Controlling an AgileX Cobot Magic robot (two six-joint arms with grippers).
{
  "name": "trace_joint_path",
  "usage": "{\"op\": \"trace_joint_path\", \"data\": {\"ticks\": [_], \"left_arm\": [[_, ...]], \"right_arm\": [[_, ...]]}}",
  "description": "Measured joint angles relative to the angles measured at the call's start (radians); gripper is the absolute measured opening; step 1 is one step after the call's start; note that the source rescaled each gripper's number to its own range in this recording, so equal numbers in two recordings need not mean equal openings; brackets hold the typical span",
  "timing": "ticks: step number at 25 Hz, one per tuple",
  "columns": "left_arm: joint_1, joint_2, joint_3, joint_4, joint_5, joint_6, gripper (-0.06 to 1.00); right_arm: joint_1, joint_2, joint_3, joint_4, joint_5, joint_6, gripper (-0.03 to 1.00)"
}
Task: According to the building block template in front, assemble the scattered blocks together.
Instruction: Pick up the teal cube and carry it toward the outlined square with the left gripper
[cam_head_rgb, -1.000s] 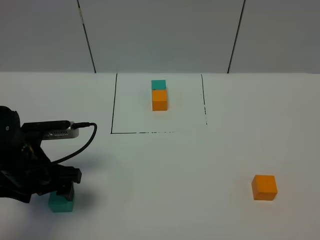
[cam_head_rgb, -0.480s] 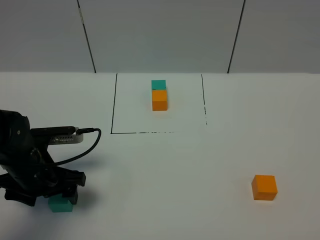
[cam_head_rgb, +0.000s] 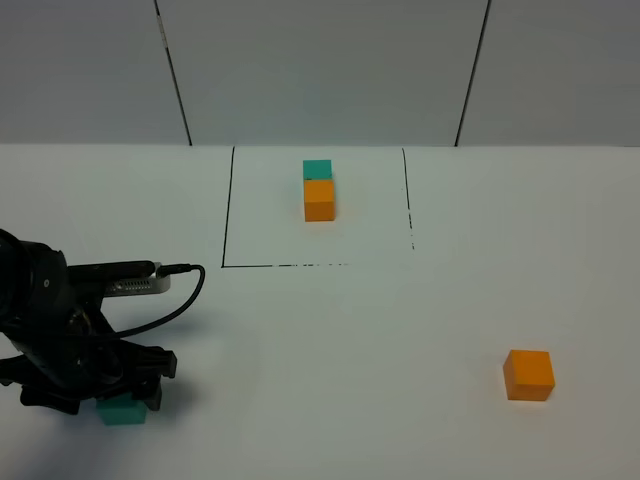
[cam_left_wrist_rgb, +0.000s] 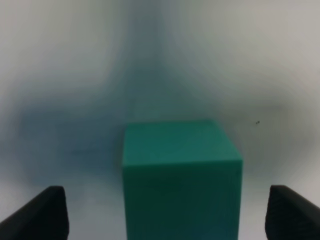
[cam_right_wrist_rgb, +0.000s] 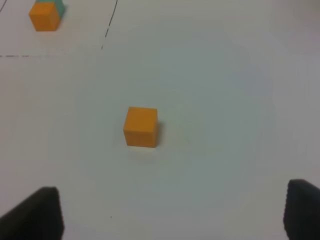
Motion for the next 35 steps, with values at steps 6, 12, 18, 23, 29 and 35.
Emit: {"op": "trace_joint_path", "data": {"ticks": [6,12,18,23,29,35], "left_arm": [[0.0,0.0,0.0,0.0,-0.005,0.0,0.68],[0.0,0.002,0.0,0.0,-0.014,0.0,0.68],[0.0,0.002,0.0,0.0,-0.02,0.0,0.68],[0.0,0.002,0.0,0.0,-0.02,0.0,0.68],[0.0,0.029,0.004,0.0,-0.02,0.0,0.68],[0.0,0.076,0.007,0.001,-0.024,0.0,0.68]], "right_arm": [[0.0,0.0,0.0,0.0,0.0,0.0,0.76],[0.0,0.0,0.0,0.0,0.0,0.0,0.76],[0.0,0.0,0.0,0.0,0.0,0.0,0.76],[0.0,0.0,0.0,0.0,0.0,0.0,0.76],[0.0,0.0,0.0,0.0,0.0,0.0,0.76],[0.0,0.0,0.0,0.0,0.0,0.0,0.76]]}}
